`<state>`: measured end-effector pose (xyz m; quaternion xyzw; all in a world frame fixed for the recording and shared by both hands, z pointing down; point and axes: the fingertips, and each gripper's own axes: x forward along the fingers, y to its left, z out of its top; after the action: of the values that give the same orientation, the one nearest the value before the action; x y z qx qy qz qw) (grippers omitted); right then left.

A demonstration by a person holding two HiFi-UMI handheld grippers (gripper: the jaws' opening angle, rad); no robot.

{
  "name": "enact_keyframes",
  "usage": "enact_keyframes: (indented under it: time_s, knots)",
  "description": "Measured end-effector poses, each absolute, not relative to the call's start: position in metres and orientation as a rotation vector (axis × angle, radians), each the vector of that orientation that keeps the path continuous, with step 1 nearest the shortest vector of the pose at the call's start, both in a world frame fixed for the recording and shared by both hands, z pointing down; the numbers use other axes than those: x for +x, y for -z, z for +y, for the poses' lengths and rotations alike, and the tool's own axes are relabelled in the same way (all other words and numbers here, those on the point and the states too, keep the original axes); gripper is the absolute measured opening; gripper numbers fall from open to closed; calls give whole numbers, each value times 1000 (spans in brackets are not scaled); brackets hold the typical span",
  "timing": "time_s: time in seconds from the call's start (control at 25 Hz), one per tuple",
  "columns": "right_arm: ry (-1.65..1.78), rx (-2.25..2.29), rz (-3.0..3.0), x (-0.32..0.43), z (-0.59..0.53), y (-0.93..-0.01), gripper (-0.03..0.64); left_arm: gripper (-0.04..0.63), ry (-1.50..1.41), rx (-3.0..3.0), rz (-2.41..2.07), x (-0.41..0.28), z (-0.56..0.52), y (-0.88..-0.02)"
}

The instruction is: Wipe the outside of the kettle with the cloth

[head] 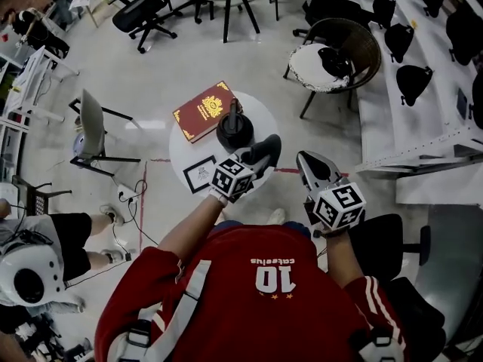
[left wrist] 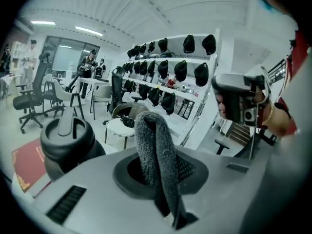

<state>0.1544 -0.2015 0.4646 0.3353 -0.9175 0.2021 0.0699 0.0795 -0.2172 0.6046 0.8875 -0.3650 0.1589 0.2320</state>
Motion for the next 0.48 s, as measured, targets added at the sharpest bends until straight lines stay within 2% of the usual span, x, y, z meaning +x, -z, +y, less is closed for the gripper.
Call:
enact_keyframes:
  time_s: [0.48]
  knots:
    - [-507,1015,-2792,77,-199,-420,17,46,-360,2581,-1113,-28,-163,-513]
